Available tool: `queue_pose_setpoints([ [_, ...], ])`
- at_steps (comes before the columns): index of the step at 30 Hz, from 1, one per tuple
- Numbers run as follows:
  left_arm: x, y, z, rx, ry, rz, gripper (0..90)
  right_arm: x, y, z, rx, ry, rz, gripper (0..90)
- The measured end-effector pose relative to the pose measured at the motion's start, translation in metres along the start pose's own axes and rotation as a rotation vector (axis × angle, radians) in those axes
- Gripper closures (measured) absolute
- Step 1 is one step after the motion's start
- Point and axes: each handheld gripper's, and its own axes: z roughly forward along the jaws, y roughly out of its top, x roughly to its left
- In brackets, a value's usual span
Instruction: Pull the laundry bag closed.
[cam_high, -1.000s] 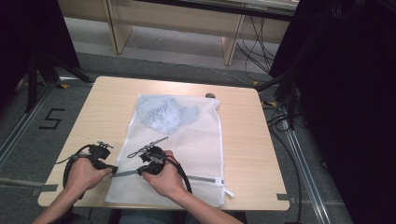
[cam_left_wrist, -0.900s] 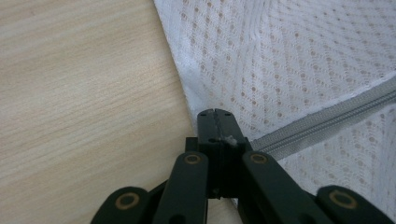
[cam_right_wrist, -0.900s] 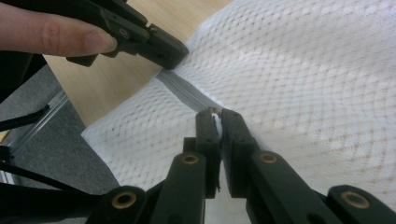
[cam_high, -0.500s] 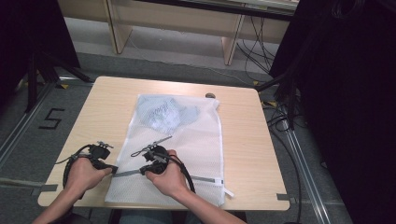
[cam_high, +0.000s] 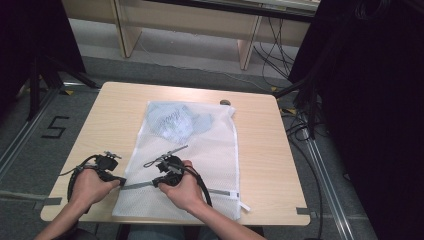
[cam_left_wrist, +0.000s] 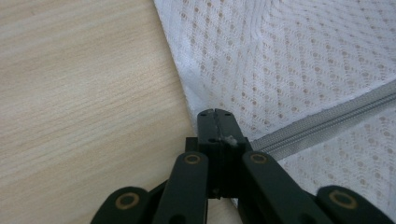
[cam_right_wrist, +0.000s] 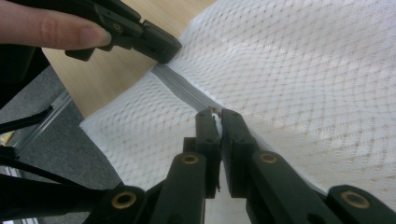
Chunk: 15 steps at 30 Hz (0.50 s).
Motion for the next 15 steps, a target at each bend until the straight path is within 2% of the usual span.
queue_pose_setpoints([
  [7, -0.0018, -0.0002, 0.0006, -0.008, 0.001, -0.022, 89.9, 0.0005, -0.0004, -0.0014, 0.000, 0.004, -0.003, 87.1],
  [8, -0.0008, 0.0000, -0.0004, 0.007, 0.003, -0.006, 89.9, -0.0002, -0.0002, -0.0023, 0.001, 0.006, 0.006, 87.1],
  [11, -0.0017, -0.0003, 0.0005, -0.007, 0.001, -0.020, 89.9, -0.0002, -0.0006, -0.0033, 0.002, 0.004, 0.014, 87.1],
  [12, -0.0009, 0.0000, -0.0003, 0.006, 0.003, -0.008, 89.9, -0.0013, -0.0012, -0.0034, -0.003, 0.013, 0.008, 87.1],
  [15, -0.0013, 0.0000, 0.0001, 0.001, 0.001, -0.015, 89.9, -0.0020, -0.0014, -0.0040, 0.002, 0.008, 0.020, 87.1],
])
